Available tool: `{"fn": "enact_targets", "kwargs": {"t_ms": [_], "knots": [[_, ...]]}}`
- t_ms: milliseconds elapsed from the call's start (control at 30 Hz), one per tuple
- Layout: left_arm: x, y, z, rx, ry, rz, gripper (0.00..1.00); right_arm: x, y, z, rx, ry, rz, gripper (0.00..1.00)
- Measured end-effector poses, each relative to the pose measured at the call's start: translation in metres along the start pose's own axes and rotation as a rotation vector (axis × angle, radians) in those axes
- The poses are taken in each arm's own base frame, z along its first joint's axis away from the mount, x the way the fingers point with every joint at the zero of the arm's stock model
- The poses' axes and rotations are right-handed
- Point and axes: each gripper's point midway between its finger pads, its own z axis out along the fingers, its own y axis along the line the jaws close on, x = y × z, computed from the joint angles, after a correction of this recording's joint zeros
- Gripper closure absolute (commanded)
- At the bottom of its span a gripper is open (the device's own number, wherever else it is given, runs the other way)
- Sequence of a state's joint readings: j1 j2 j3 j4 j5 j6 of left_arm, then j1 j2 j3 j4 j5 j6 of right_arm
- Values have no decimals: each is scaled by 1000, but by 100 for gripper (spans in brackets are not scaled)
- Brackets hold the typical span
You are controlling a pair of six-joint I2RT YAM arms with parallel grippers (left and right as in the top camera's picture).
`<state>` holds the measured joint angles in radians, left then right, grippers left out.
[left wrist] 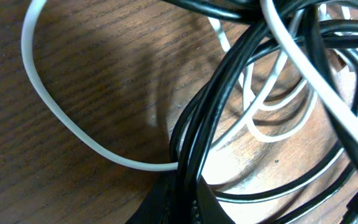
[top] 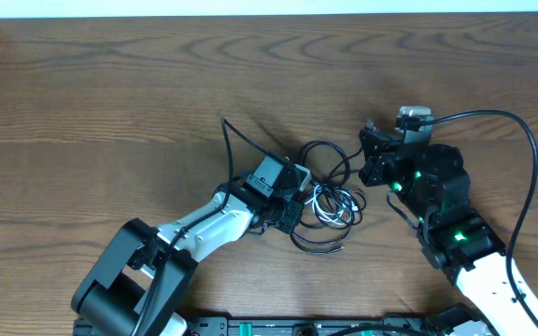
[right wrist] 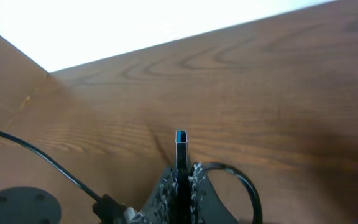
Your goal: Untangle cables
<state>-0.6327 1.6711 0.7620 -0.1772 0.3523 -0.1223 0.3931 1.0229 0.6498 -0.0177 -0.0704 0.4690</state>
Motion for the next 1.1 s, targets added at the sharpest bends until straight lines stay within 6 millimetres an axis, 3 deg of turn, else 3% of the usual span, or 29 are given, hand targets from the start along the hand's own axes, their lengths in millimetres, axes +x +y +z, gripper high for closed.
{"fn": "enact_targets", "kwargs": {"t_ms": [300,433,500,567,700,867,1100], "knots": [[0,1,0,-3,-2,0,92,45,-19,-1,71,186,9,91],[0,1,0,-4,-2,0,92,65,-19,6,48,271,17,66],[0,1,0,-4,-2,0,92,73,-18,10,38,304,20,46],[0,1,0,-5,-2,0,92,81,-19,13,30,334,18,39],[-1,1,0,-8,-3,0,92,90,-12,13,-21,378,-5,40],[-1,2,0,-8,-3,0,92,107,-5,5,-77,464,-8,53],[-1,2,0,-8,-3,-1,92,133,-10,-10,-98,584,-110,50]]}}
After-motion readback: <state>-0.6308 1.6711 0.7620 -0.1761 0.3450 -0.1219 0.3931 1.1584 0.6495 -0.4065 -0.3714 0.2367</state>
